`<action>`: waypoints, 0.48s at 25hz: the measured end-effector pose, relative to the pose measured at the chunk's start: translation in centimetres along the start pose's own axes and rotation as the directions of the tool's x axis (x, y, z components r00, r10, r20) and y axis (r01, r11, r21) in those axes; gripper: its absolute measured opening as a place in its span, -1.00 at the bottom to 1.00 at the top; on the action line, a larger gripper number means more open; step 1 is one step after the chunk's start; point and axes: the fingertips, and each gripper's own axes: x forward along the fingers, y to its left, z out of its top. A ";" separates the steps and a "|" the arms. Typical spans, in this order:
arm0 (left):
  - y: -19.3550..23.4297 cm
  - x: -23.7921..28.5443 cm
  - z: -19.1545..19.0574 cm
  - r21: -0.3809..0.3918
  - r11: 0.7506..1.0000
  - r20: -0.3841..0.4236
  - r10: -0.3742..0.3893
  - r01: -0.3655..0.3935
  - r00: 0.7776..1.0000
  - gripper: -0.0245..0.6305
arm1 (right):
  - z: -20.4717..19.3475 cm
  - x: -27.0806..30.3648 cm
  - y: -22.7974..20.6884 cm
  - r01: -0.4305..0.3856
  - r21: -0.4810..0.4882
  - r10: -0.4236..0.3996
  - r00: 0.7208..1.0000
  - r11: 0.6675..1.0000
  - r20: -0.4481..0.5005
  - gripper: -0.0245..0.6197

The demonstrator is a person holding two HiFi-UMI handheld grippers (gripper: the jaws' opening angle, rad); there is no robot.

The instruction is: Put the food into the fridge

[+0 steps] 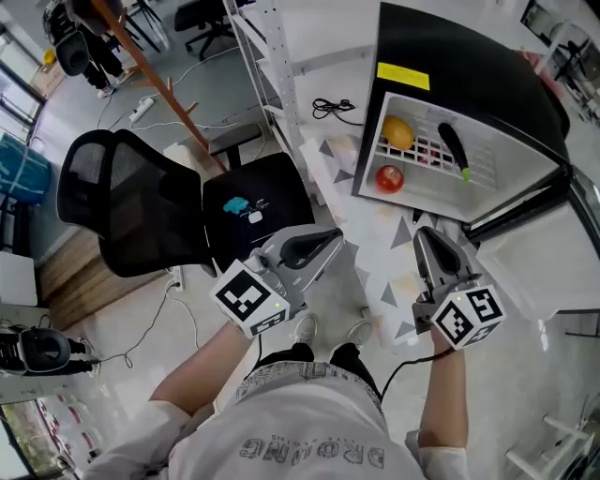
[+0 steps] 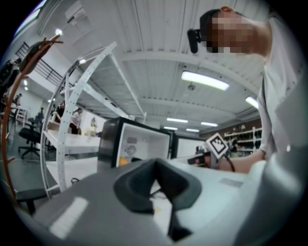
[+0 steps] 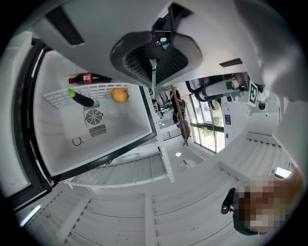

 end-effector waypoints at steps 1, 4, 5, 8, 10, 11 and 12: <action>0.0 -0.1 -0.1 -0.002 1.000 -0.003 -0.001 0.001 1.000 -0.90 | 0.0 -0.2 0.1 0.002 0.003 -0.002 1.000 1.000 0.002 -0.84; -0.2 -0.3 -0.5 -0.005 1.000 -0.014 -0.007 0.007 1.000 -0.90 | 0.0 -0.6 0.2 0.006 0.011 -0.006 1.000 1.000 0.011 -0.86; -0.3 -0.3 -0.6 -0.006 1.000 -0.015 -0.009 0.009 1.000 -0.90 | -0.1 -0.7 0.3 0.006 0.013 -0.006 1.000 1.000 0.012 -0.87; -0.7 -0.5 -0.8 -0.002 1.000 -0.014 -0.018 0.018 1.000 -0.90 | -0.2 -1.1 0.8 0.003 0.020 -0.003 1.000 1.000 0.015 -0.90; -0.8 -0.5 -0.8 -0.002 1.000 -0.014 -0.020 0.020 1.000 -0.90 | -0.3 -1.3 1.1 0.001 0.027 -0.001 1.000 1.000 0.018 -0.91; -0.8 -0.5 -0.8 -0.003 1.000 -0.015 -0.020 0.020 1.000 -0.90 | -0.5 -1.3 1.2 0.000 0.032 -0.001 1.000 0.999 0.019 -0.91; -0.8 -0.4 -0.8 -0.003 1.000 -0.015 -0.021 0.021 1.000 -0.90 | -0.6 -1.4 1.1 0.000 0.039 -0.001 1.000 0.999 0.021 -0.91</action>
